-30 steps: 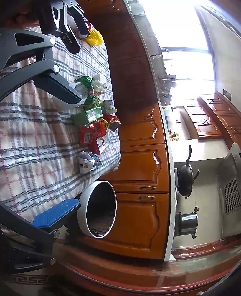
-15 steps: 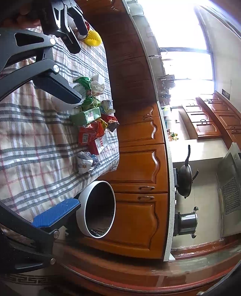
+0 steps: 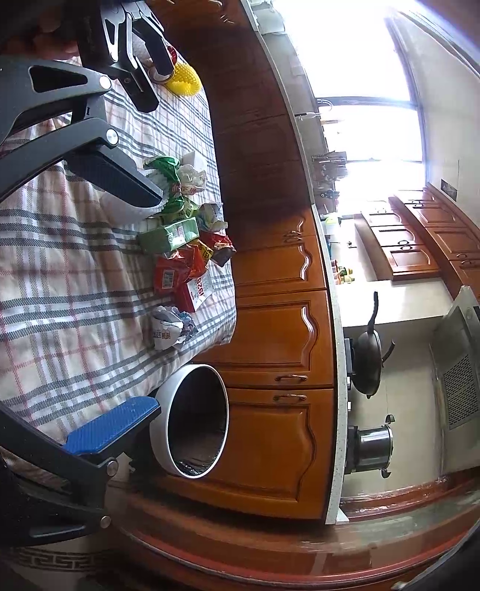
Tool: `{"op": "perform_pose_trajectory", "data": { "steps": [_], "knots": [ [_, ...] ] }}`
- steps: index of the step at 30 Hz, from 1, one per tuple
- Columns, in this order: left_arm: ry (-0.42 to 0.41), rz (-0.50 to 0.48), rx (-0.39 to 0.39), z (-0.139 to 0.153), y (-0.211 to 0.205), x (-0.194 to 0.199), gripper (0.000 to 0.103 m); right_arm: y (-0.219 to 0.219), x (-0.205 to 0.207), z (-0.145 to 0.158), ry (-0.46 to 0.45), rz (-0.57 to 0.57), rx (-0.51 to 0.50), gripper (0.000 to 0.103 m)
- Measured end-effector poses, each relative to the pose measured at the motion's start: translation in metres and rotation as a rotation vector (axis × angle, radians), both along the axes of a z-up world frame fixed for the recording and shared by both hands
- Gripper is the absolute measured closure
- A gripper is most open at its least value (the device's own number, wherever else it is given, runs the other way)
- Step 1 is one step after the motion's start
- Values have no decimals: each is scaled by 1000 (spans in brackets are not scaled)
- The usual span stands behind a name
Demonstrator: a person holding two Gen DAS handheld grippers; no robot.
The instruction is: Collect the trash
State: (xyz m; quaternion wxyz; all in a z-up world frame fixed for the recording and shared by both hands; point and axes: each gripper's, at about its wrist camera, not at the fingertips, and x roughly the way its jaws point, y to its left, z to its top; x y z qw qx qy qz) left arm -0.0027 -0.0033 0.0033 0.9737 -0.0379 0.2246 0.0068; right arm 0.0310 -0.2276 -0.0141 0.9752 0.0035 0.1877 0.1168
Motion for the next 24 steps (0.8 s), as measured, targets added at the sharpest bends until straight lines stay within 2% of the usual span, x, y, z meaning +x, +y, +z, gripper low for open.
{"op": "perform_pose_trajectory", "data": {
  "steps": [24],
  "knots": [
    [34,-18,2,-8,-7,11,0,-6,11,-5,29,11,25,0]
  ]
}}
